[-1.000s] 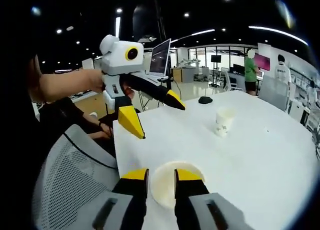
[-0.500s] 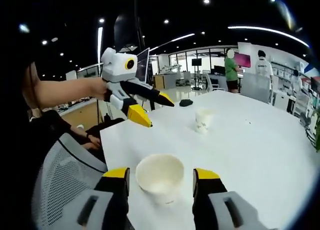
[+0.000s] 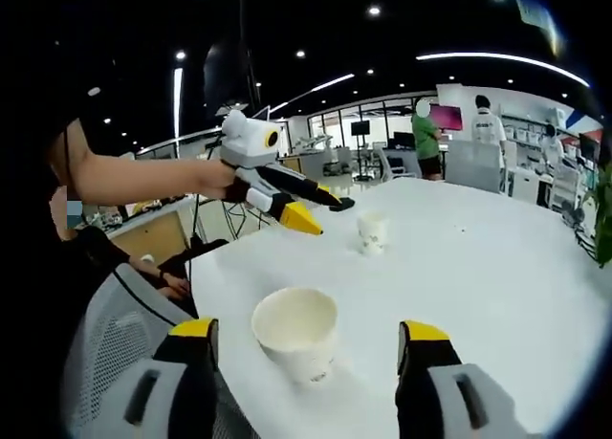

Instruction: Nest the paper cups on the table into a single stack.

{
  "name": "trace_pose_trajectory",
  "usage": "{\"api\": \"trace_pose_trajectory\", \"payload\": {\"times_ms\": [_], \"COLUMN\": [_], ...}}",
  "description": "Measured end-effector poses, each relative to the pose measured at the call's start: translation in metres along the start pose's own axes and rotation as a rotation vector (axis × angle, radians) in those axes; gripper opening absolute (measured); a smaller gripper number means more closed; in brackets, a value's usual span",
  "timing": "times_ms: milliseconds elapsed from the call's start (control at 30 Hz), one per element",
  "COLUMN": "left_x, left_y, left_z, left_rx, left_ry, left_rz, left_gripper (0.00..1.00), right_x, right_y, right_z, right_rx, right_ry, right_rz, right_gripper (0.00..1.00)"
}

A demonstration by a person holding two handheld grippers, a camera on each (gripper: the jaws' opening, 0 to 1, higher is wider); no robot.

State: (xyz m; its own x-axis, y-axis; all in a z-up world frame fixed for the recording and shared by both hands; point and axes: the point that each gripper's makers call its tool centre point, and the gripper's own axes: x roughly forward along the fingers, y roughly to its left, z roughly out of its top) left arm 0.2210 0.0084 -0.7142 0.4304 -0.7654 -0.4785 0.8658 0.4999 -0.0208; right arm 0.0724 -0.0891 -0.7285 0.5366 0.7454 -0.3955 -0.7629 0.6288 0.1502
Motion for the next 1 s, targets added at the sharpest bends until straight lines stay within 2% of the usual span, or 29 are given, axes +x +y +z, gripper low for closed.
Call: {"api": "trace_pose_trajectory", "payload": {"times_ms": [167,233,467,667,800,1000], "left_x": [0.011,0.018,0.033,0.048,0.056,0.067], "left_y": [0.016,0.031,0.064,0.088,0.094,0.107], "left_z": [0.004,0.007,0.011,-0.006,-0.018,-0.03], "left_rx": [0.021,0.025,0.047,0.048,0.046,0.054], "left_ry": [0.007,0.01,0.041,0.123,0.176,0.226], "left_rz": [0.024,0.033,0.055,0.078,0.078,0.089], "left_gripper": [0.51,0.5,0.4,0.31,0.26,0.18], "right_x": [-0.008,-0.011,-0.018,-0.021,-0.022,-0.025], "right_y": [-0.011,-0.016,-0.03,-0.032,-0.034,-0.04], "right_z": [-0.003,-0.003,-0.006,-0.005,-0.007,-0.008], "right_rx": [0.036,0.035,0.066,0.1,0.112,0.133], "right_ry": [-0.029,-0.036,-0.055,-0.08,-0.082,-0.089], "right_rz": [-0.044,-0.062,-0.106,-0.13,-0.14,-0.154], "right_gripper": [0.84,0.85,0.84,0.83,0.82,0.8]}}
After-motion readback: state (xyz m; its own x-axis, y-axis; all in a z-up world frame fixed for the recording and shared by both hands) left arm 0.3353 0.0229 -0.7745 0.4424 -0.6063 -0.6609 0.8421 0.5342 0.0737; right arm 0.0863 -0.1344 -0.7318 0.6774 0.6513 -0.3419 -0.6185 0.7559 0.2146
